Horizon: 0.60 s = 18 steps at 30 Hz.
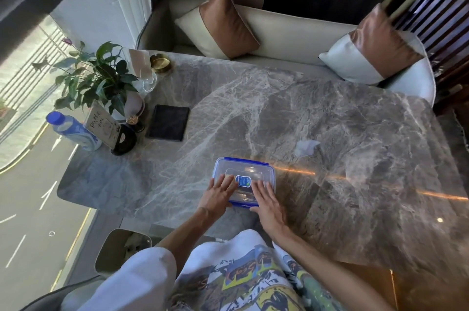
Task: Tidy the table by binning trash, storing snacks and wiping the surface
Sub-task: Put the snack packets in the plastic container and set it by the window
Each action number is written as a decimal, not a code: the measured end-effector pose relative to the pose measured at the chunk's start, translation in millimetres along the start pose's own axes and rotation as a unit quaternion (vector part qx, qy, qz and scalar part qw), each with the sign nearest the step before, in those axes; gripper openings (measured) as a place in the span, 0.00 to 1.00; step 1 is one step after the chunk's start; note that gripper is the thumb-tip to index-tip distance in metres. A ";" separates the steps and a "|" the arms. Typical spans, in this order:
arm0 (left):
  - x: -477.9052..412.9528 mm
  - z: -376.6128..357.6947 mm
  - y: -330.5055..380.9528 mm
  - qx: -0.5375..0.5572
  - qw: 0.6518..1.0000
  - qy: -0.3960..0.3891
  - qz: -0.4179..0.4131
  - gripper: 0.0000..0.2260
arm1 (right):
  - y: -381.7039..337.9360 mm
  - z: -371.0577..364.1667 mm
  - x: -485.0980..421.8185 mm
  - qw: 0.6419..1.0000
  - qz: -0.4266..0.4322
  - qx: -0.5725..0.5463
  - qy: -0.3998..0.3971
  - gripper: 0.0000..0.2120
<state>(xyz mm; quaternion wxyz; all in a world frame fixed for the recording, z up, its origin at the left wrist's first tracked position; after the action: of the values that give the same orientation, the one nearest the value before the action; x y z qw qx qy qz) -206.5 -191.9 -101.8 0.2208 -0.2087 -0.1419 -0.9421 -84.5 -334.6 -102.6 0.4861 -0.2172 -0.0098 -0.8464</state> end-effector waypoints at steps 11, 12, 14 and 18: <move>22.2 30.0 10.0 0.390 0.864 0.187 0.259 0.17 | 39.6 28.4 8.3 0.920 -0.114 -0.363 0.090 0.31; 25.1 29.6 8.2 0.413 0.845 0.174 0.290 0.20 | 44.5 27.9 5.0 0.902 -0.160 -0.396 0.062 0.31; 25.7 25.8 3.4 0.497 0.792 0.112 0.336 0.24 | 47.6 28.1 -6.7 0.828 -0.235 -0.508 -0.032 0.31; 31.1 19.9 -0.8 0.618 0.697 0.038 0.362 0.06 | 39.7 32.9 -10.1 0.751 -0.275 -0.590 -0.110 0.21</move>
<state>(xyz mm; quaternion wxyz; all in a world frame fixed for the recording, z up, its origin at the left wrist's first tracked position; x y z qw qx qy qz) -225.7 -195.2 -70.4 0.6295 -0.0241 -0.5971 -0.4966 -35.5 -339.8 -84.4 0.0034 -0.5402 0.3790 -0.7514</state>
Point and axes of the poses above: each hand's wrist, its own x-axis away from the middle knuckle, its own z-axis out of the back of the hand, y = z × x, the point moved 1 cm from there along -x, towards the middle knuckle
